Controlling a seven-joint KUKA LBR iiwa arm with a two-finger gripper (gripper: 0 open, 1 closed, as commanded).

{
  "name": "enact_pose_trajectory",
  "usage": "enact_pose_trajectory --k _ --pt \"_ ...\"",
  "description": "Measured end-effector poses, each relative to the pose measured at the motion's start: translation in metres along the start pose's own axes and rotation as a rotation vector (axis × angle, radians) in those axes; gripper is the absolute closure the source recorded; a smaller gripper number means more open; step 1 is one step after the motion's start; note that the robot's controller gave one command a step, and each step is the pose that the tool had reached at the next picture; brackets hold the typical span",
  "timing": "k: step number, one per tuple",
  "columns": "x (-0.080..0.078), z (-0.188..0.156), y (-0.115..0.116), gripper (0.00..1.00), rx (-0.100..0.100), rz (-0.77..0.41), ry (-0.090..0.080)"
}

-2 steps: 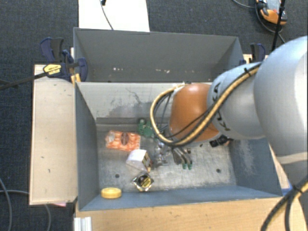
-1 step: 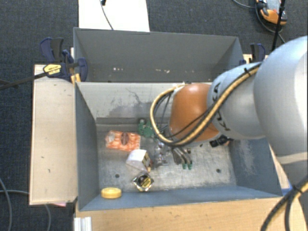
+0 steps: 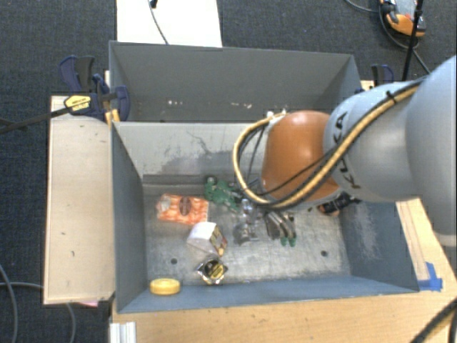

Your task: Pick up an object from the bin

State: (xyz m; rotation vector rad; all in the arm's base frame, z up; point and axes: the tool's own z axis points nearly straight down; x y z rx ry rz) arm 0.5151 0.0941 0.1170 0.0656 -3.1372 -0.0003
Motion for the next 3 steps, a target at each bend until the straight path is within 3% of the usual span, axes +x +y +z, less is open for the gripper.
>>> enact_pose_trajectory --k 1,2,3 --pt "-0.021 -0.051 0.013 0.0 -0.001 0.027 -0.008" --pt "-0.021 -0.05 0.013 0.0 -0.001 0.028 -0.006" --pt "-0.002 -0.008 0.043 0.0 -0.001 0.036 -0.013"
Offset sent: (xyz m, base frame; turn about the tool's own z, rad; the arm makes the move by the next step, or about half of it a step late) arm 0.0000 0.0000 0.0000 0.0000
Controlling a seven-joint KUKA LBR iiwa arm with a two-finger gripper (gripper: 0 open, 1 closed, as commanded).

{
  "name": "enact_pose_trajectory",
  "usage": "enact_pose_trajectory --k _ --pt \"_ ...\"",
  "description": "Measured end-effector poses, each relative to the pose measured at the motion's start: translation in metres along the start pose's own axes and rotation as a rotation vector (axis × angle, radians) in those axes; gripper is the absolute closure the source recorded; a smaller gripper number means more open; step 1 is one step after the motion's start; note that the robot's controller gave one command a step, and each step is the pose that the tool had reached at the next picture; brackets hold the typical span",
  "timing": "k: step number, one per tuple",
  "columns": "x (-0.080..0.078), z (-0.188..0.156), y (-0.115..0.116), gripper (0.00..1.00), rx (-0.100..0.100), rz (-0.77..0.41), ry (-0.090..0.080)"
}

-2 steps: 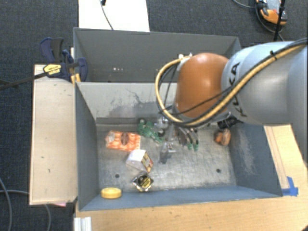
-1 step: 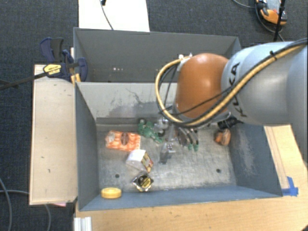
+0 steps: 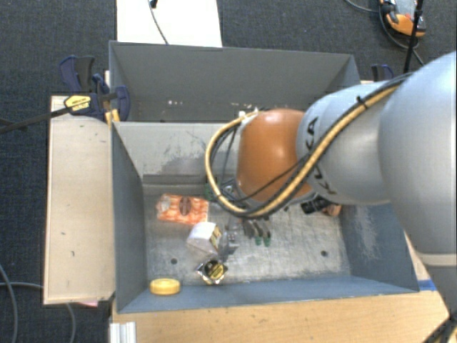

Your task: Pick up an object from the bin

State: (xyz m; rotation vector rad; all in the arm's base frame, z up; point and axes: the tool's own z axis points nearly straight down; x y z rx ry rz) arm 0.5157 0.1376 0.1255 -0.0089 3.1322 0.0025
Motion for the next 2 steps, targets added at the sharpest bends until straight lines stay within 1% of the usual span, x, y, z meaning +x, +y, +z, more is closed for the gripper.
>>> enact_pose_trajectory --k 1,2 --pt "0.0122 0.0456 0.0174 1.0 -0.009 0.033 -0.021" --pt "0.0122 0.0456 0.0174 1.0 -0.009 0.034 -0.021"
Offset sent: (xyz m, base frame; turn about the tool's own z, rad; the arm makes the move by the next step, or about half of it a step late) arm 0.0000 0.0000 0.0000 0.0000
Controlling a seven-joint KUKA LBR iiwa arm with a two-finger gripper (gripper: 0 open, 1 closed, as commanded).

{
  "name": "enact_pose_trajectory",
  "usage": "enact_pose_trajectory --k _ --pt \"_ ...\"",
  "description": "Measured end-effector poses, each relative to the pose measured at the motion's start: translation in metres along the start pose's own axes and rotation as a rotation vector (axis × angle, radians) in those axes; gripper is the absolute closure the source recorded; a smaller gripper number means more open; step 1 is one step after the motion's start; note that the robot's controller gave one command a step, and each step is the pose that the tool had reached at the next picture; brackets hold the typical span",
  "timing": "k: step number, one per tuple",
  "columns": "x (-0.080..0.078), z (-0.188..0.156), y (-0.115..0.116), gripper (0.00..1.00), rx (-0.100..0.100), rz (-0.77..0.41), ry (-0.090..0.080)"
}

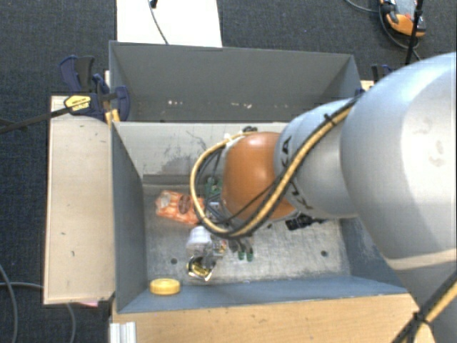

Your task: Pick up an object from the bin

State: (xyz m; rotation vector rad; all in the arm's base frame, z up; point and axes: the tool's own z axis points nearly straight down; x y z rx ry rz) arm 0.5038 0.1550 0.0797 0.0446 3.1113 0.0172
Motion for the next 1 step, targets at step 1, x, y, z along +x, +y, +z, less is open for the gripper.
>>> enact_pose_trajectory --k 1 --pt "0.0099 -0.0437 -0.0062 1.0 0.012 0.011 0.034"
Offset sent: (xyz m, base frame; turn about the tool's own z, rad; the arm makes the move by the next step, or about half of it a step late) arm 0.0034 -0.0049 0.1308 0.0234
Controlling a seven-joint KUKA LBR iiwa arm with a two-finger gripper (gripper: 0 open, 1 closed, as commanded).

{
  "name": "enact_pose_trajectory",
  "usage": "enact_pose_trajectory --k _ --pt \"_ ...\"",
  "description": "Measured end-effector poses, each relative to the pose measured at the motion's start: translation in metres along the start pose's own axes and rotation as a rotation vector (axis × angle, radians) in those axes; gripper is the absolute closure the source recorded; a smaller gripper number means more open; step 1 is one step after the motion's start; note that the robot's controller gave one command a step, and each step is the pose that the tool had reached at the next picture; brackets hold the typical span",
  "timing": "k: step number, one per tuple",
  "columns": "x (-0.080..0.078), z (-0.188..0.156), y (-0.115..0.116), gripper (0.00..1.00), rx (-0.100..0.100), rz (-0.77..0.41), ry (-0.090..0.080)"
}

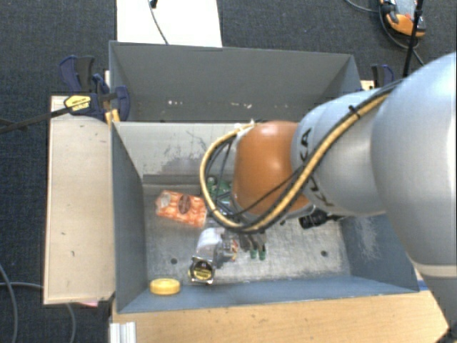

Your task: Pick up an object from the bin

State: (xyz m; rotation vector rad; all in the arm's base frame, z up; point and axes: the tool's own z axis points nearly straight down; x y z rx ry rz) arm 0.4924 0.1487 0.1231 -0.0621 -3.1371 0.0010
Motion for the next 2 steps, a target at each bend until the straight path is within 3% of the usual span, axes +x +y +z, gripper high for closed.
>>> enact_pose_trajectory --k 1,2 --pt "-0.009 -0.061 0.001 1.0 -0.001 0.005 -0.002" --pt "-0.002 -0.106 -0.013 1.0 -0.001 -0.003 -0.005"
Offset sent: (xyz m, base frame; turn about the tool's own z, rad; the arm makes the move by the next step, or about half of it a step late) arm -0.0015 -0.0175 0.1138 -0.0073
